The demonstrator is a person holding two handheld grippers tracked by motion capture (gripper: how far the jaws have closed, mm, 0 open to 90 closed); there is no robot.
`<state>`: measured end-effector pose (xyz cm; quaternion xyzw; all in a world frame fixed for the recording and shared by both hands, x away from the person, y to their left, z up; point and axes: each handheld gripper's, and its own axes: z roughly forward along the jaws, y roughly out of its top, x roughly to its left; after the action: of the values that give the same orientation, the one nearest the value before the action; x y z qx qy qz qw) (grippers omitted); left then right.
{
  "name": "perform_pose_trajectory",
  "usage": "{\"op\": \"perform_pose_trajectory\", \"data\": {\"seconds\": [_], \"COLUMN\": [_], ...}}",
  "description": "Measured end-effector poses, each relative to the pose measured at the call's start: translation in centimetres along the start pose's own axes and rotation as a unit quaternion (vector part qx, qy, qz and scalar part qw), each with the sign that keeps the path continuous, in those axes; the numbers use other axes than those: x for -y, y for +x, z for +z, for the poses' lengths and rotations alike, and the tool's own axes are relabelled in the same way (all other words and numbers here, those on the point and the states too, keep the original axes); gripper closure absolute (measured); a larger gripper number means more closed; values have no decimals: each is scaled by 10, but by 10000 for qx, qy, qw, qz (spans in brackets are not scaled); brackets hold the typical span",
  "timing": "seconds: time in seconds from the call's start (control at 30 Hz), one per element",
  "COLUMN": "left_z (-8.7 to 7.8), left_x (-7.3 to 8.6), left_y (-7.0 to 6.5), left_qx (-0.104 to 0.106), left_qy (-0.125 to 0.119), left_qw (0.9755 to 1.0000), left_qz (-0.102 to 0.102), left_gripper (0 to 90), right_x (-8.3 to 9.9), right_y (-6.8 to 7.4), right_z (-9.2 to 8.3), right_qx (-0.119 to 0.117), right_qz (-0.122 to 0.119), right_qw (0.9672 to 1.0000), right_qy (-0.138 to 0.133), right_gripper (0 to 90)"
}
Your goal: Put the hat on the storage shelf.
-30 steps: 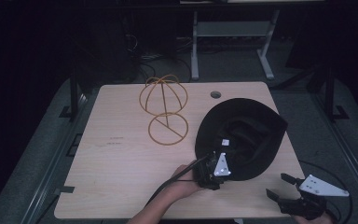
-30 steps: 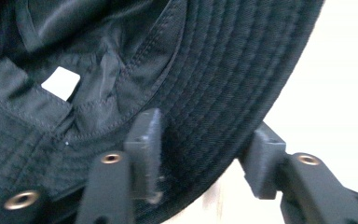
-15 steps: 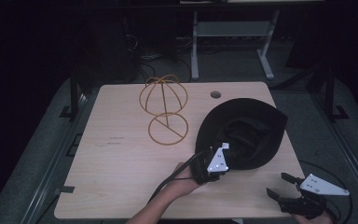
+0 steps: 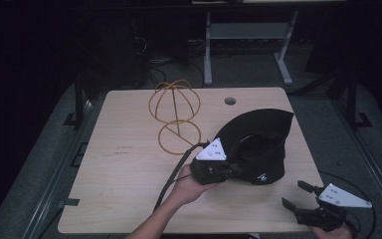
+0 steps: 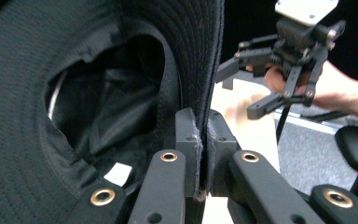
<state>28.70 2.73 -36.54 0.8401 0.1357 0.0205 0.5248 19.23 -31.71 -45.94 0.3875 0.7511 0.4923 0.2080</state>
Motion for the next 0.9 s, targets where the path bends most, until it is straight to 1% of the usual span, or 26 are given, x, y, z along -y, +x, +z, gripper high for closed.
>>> {"op": "perform_pose_trajectory", "data": {"seconds": [0.17,0.2,0.27,0.3,0.37,0.4,0.43,0.5,0.57,0.63,0.67,0.73,0.8,0.83,0.9], "left_z": [-6,-8,-9,-10,-11,-11,-12,-12,-12,-13,-13,-14,-14,-14,-14], "left_x": [-5,-6,-7,-9,-10,-11,-12,-14,-14,-16,-18,-19,-21,-22,-22], "left_y": [2,3,3,4,3,3,3,3,2,2,3,3,4,3,3], "left_qx": [38,60,36,45,53,44,49,108,108,132,134,144,153,174,181], "left_qy": [-77,-105,-93,-105,-114,-97,-109,-101,-94,-101,-98,-120,-97,-133,-116], "left_qw": [9999,9999,9999,9998,9998,9999,9999,9998,9998,9998,9998,9998,9998,9997,9997], "left_qz": [-83,-122,-120,-133,-148,-124,-114,-130,-104,-119,-104,-117,-77,-114,-95], "left_gripper": [859,859,860,860,860,860,860,860,860,860,860,860,861,860,860], "right_x": [-3,-4,-6,-7,-7,-8,-8,-10,-11,-12,-13,-14,-15,-17,-18], "right_y": [0,0,0,1,1,1,1,-1,-2,-4,-7,-8,-9,-8,-8], "right_z": [6,8,15,20,21,24,27,33,35,38,41,42,46,47,48], "right_qx": [-18,-41,-91,-89,-55,-24,-52,-42,-33,-14,-40,-58,-95,-100,-63], "right_qz": [-93,-120,-165,-229,-253,-296,-269,-364,-393,-420,-454,-484,-541,-567,-615], "right_qw": [10000,9999,9998,9997,9997,9996,9996,9993,9992,9991,9989,9988,9985,9983,9981], "right_qy": [25,28,30,26,39,35,43,43,38,50,59,50,63,69,71], "right_gripper": [156,155,155,154,154,153,148,145,145,144,144,143,142,142,139]}}
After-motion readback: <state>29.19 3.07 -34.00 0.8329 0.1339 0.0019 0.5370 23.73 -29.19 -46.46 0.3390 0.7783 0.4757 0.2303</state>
